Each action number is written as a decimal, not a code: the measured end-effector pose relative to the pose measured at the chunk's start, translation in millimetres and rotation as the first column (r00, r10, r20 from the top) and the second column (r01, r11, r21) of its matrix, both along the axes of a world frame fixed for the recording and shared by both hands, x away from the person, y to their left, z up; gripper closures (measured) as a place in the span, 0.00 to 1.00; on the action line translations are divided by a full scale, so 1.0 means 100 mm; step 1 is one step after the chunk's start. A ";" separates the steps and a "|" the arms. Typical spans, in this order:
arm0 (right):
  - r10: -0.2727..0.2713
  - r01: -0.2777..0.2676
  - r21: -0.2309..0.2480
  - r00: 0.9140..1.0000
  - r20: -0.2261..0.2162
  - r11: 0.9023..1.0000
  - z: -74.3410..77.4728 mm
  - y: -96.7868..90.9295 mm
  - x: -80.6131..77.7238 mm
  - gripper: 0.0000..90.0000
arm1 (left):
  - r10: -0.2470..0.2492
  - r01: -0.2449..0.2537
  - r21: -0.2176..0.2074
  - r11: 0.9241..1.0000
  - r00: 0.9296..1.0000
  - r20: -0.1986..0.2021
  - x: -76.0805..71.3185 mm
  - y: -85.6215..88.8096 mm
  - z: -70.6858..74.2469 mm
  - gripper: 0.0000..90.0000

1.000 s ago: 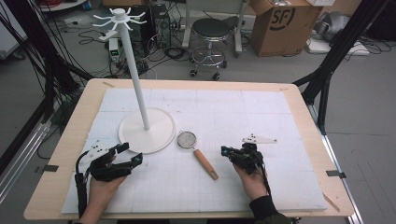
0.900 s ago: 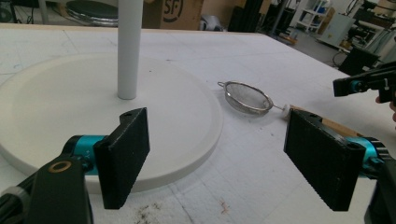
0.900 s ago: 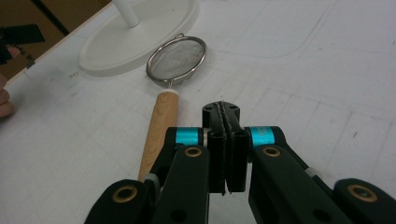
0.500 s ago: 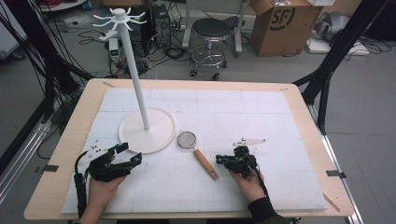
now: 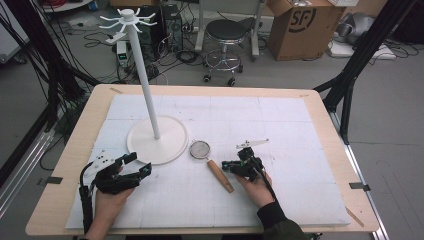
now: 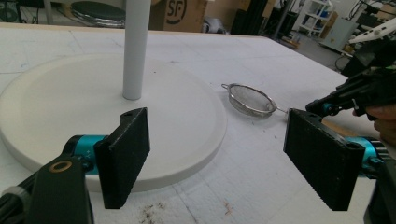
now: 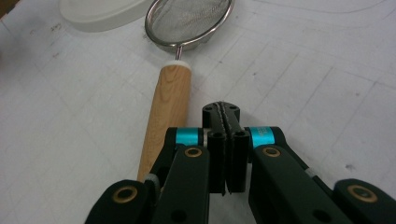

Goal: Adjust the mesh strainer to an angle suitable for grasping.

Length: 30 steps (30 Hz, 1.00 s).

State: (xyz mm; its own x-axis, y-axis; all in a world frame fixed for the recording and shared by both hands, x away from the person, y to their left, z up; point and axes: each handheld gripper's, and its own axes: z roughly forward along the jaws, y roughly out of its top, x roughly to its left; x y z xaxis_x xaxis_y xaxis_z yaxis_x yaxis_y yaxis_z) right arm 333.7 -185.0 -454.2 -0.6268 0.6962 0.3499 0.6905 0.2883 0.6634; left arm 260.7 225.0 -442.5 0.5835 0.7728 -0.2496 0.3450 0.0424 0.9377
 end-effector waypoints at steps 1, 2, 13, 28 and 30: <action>-0.007 0.007 0.005 1.000 -0.008 1.000 0.00 0.00 0.02 0.99 | -0.002 0.002 -0.001 1.000 1.000 -0.001 0.00 0.00 0.00 0.26; -0.007 0.007 0.007 1.000 -0.009 1.000 0.00 0.01 0.04 0.99 | 0.000 0.000 -0.007 1.000 1.000 -0.004 0.00 0.00 0.00 0.26; 0.008 -0.006 0.041 0.998 -0.065 0.999 -0.01 0.25 0.34 1.00 | 0.013 -0.013 -0.043 0.999 1.000 -0.012 0.00 0.05 0.02 0.26; 0.089 -0.088 0.022 0.994 -0.059 0.996 0.00 0.40 0.34 1.00 | 0.017 -0.017 -0.038 0.999 1.000 -0.015 0.00 0.06 0.01 0.26; 0.098 -0.096 0.026 0.994 -0.056 0.995 0.00 0.41 0.35 1.00 | 0.015 -0.015 -0.034 0.999 1.000 -0.015 0.01 0.05 0.01 0.26</action>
